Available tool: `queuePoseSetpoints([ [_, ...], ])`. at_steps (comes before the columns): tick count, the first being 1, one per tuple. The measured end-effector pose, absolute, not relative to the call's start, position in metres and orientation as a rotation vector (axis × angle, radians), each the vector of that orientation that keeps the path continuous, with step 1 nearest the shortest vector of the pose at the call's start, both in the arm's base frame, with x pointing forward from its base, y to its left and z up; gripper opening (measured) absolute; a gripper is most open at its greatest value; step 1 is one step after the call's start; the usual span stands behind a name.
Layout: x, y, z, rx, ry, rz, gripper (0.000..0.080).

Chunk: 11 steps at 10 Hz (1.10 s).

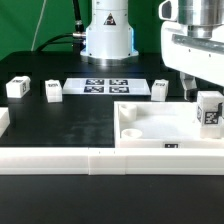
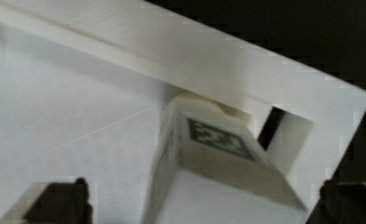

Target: Assemble one leg

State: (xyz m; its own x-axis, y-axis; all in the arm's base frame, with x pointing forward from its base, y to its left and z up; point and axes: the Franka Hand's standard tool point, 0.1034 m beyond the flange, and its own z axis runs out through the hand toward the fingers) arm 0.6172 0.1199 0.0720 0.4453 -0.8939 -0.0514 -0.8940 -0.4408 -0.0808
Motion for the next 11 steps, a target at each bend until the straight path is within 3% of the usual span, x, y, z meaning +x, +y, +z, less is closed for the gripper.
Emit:
queuePoseSetpoints([
  [6,0.618,0.1243,0.0734,-3.013,0.603,-0.05,0.0649],
  [10,0.619,0.1225,0.0737,-3.076,0.189,-0.066,0.0627],
  [11,0.6189,0.1229,0.0737,-3.073,0.215,-0.065,0.0417],
])
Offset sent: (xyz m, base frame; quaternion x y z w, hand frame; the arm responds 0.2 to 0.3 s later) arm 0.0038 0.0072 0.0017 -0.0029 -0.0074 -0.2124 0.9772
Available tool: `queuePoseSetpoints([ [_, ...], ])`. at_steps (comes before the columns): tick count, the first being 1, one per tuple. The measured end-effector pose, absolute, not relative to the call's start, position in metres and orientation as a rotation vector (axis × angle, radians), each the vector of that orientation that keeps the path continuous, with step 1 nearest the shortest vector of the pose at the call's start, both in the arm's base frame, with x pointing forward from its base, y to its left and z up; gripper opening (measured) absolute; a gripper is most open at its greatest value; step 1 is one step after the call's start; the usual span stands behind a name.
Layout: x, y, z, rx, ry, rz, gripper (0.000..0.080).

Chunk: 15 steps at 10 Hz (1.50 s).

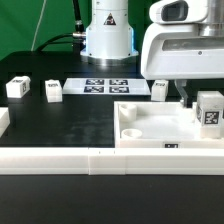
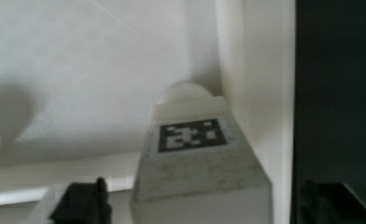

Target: Assemble one leg

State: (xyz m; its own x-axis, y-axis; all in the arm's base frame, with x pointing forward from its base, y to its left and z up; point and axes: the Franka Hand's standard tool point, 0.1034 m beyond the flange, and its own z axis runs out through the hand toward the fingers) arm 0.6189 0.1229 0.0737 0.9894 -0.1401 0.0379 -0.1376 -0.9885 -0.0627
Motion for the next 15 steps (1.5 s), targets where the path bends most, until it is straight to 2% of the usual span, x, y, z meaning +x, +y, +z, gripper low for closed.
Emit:
queuePoseSetpoints([
  [1,0.6189,0.1227,0.0737,-3.073,0.216,-0.065,0.0417],
  [2,0.619,0.1211,0.0734,-3.075,0.218,-0.065,0.029],
  [6,0.619,0.1207,0.0732,-3.057,0.36,-0.065,0.029],
  [15,0.6203,0.12,0.0734,-2.463,1.769,-0.069,0.029],
])
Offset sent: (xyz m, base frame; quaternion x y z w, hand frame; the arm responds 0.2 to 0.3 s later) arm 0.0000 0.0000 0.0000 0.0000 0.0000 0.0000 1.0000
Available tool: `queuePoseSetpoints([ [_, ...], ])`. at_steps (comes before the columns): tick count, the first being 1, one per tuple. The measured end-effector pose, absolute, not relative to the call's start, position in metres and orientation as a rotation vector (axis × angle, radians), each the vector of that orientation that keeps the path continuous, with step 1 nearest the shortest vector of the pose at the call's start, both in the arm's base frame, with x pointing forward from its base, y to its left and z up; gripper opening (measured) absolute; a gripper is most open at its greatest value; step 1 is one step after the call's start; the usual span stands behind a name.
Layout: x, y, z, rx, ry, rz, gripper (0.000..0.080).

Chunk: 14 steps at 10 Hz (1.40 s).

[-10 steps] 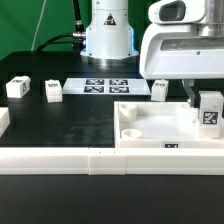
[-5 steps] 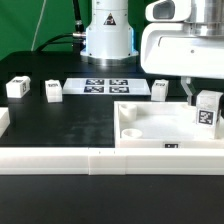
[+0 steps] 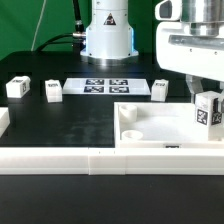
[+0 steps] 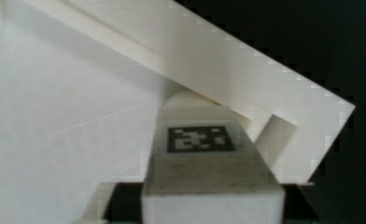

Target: Assemble one leg

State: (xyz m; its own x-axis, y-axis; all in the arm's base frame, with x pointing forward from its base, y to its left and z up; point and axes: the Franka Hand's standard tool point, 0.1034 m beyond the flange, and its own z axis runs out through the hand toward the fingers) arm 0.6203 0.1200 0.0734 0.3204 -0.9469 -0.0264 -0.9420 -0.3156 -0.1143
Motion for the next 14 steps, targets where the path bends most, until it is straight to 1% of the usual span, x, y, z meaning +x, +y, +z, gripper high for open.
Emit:
queuePoseSetpoints([
  [3,0.6193,0.1219,0.0737,-2.123,2.16,-0.047,0.029],
  [6,0.6195,0.119,0.0731,-1.828,2.405,-0.021,0.029],
  [10,0.6203,0.1128,0.0732,-1.723,2.482,-0.024,0.0291],
  [11,0.62,0.1141,0.073,-1.711,2.486,-0.017,0.0308],
  [12,0.6196,0.1164,0.0729,-1.725,2.472,-0.011,0.0308],
  [13,0.6195,0.1168,0.0729,-1.74,2.461,-0.01,0.0511],
  [14,0.6195,0.117,0.0728,-1.741,2.46,-0.01,0.0606],
])
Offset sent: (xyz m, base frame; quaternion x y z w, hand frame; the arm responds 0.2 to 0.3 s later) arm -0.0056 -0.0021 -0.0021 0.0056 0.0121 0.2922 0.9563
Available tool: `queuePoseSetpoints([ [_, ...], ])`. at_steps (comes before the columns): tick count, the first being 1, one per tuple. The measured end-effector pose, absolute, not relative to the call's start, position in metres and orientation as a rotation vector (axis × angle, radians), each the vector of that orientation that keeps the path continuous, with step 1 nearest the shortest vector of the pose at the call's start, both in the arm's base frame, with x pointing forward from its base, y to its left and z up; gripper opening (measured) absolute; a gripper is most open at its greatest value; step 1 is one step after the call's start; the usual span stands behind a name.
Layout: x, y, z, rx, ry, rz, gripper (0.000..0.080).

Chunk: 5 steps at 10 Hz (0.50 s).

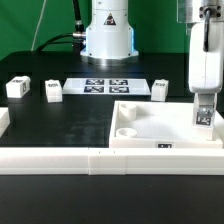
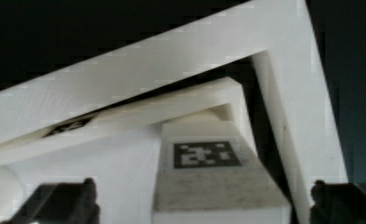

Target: Assemble one leg

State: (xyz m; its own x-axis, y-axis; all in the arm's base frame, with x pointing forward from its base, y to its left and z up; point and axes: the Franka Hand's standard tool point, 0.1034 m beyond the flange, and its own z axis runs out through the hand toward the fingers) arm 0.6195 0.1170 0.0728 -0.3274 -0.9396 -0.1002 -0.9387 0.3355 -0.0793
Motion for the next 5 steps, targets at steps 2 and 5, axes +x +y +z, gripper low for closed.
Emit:
queuePoseSetpoints([
  [2,0.6194,0.1176,0.0728,-1.748,2.455,-0.011,0.0636],
  [5,0.6192,0.1183,0.0728,-1.752,2.452,-0.011,0.0649],
])
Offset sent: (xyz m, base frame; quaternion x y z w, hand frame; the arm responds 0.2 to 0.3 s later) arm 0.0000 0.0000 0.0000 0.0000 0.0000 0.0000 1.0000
